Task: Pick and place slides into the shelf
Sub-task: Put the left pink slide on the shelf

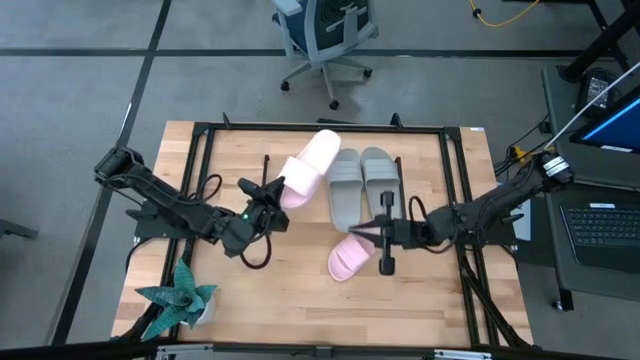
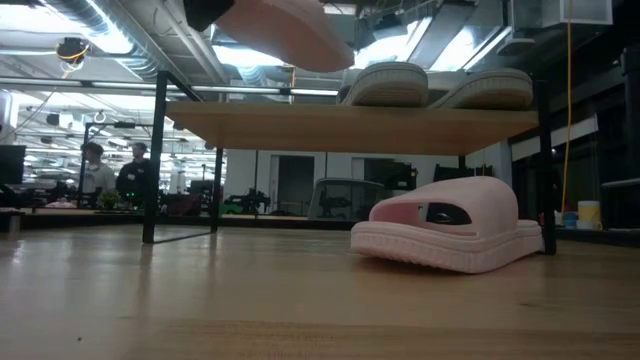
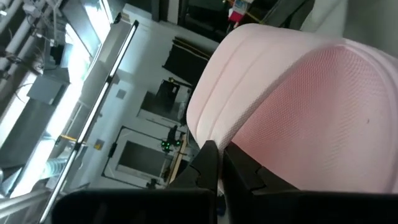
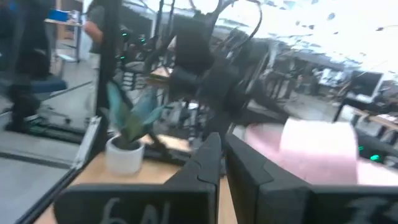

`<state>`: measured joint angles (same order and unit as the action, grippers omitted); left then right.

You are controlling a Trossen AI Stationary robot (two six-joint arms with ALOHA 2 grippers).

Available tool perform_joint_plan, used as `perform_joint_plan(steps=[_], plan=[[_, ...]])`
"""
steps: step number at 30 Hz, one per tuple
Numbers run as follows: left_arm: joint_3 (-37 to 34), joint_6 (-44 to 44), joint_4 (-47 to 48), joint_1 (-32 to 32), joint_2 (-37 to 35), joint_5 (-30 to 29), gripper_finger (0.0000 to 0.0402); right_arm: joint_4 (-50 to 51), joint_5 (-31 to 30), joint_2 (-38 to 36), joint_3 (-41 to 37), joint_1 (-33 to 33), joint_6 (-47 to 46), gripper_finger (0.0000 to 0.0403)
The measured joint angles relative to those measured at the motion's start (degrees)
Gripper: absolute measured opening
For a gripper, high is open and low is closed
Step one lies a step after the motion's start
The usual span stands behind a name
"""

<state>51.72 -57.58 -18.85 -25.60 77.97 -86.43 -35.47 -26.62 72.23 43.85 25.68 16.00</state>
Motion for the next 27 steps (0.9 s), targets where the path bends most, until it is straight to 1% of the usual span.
perform_joint_plan(steps=[3, 5, 6, 10, 12, 14, 17, 19, 23, 26, 27], plan=[[0.0, -0.02, 0.0, 1.27, 0.0, 0.04, 0.0, 3.99, 0.11, -0.02, 3.76, -2.41, 2.19, 0.0025], [-0.01, -0.04, -0.02, 2.03, 0.0, 0.69, 0.0, 10.45, 1.02, -0.02, 7.0, -4.68, 2.14, 0.0025], [0.0, -0.04, 0.0, 2.42, 0.0, 1.24, 0.0, 14.66, 2.45, -0.02, 8.83, -6.03, 1.27, 0.0025], [0.0, -0.03, -0.04, 3.73, 0.0, 4.06, 0.0, 29.36, 13.47, -0.02, 16.16, -13.23, -4.56, 0.0026], [-0.01, 0.04, -0.25, 4.15, 0.0, 3.98, 0.0, 34.46, 17.57, -0.02, 20.33, -17.28, -7.23, 0.0026], [0.0, -0.57, -1.85, 4.23, -0.01, 2.47, 0.0, 39.7, 22.79, -0.02, 25.23, -21.23, -9.32, 0.0026], [-0.01, -2.65, -4.22, 3.11, -1.15, 0.51, 0.0, 47.1, 35.06, -0.04, 33.74, -26.81, -14.39, 0.0026], [0.0, -2.81, -4.98, 1.49, -2.53, 1.34, 0.0, 52.49, 42.21, -0.13, 39.6, -30.08, -17.35, 0.0026], [0.01, -0.67, -6.56, -2.21, -5.49, 2.71, 0.0, 58.72, 50.13, 0.08, 48.04, -34.45, -20.81, 0.003], [0.01, -1.2, -6.67, -4.29, -7.1, 6.47, 0.0, 60.6, 54.74, 1.25, 51.64, -35.61, -24.43, 0.005], [0.01, -2.08, -6.62, -4.72, -7.19, 7.8, 0.0, 60.73, 55.29, 1.78, 52.18, -35.61, -25.16, 0.006]])
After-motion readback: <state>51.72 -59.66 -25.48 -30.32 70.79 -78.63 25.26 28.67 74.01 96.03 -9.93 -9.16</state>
